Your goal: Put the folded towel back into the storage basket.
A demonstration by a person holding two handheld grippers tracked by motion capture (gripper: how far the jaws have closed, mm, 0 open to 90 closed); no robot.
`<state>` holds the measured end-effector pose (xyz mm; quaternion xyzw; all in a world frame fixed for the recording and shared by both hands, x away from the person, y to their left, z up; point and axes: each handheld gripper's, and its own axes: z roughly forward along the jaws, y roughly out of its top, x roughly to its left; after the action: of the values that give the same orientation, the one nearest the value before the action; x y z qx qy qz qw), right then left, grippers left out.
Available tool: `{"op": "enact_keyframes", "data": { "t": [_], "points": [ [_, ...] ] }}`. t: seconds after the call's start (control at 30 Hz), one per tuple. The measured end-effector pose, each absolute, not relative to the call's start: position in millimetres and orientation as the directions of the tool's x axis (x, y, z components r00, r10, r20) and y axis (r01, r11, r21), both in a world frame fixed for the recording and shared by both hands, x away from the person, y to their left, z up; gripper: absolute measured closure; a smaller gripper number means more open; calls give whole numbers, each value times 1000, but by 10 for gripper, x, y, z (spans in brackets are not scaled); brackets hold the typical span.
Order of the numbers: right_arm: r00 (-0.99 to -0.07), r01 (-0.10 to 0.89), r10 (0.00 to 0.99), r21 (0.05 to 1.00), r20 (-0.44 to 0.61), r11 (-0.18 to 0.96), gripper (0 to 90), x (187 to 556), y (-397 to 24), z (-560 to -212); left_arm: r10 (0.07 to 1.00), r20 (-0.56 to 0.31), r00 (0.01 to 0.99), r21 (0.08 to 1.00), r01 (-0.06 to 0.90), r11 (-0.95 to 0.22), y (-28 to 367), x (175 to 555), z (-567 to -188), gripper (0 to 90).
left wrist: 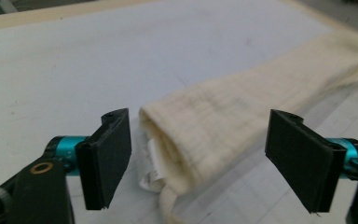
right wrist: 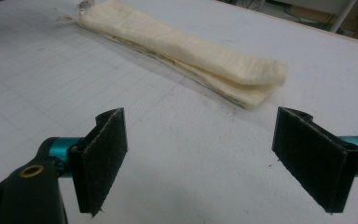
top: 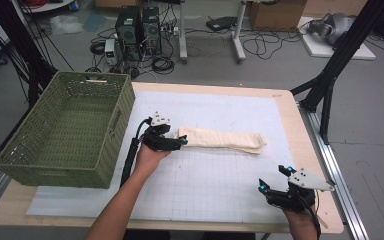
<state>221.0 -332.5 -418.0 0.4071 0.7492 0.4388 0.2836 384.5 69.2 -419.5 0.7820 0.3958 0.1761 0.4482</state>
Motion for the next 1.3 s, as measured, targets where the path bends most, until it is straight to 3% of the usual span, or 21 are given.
{"op": "enact_keyframes", "data": {
  "t": [0.2, 0.73, 0.8, 0.83, 0.87, 0.97, 1.03, 1.13, 1.3],
  "points": [
    [-509, 365, 858, 886, -67, 285, 165, 2224, -3325, -4193, 789, -86, 609, 817, 496, -294, 682, 3901, -4277, 265],
    [-512, 368, 857, 883, -68, 290, 165, 2223, -3319, -4204, 819, -140, 556, 780, 572, -255, 570, 4013, -4491, 429],
    [-514, 369, 855, 883, -67, 291, 166, 2224, -3326, -4207, 818, -130, 561, 778, 568, -267, 569, 4008, -4489, 472],
    [-517, 368, 853, 881, -71, 296, 168, 2228, -3330, -4211, 815, -123, 567, 779, 564, -275, 570, 4003, -4490, 553],
    [-517, 368, 853, 881, -71, 296, 168, 2228, -3330, -4211, 809, -112, 578, 778, 558, -290, 567, 3996, -4487, 553],
    [-519, 372, 852, 881, -64, 292, 168, 2222, -3319, -4207, 771, -65, 634, 785, 510, -353, 534, 3955, -4477, 792],
    [-520, 371, 852, 881, -64, 293, 168, 2221, -3319, -4207, 757, -39, 652, 784, 490, -382, 523, 3932, -4460, 815],
    [-518, 371, 853, 882, -64, 291, 168, 2210, -3333, -4205, 755, -89, 650, 788, 509, -345, 600, 3894, -4451, 821],
    [-515, 376, 855, 882, -57, 285, 169, 2205, -3351, -4211, 740, -82, 668, 786, 500, -364, 631, 3850, -4401, 822]
  ]
}}
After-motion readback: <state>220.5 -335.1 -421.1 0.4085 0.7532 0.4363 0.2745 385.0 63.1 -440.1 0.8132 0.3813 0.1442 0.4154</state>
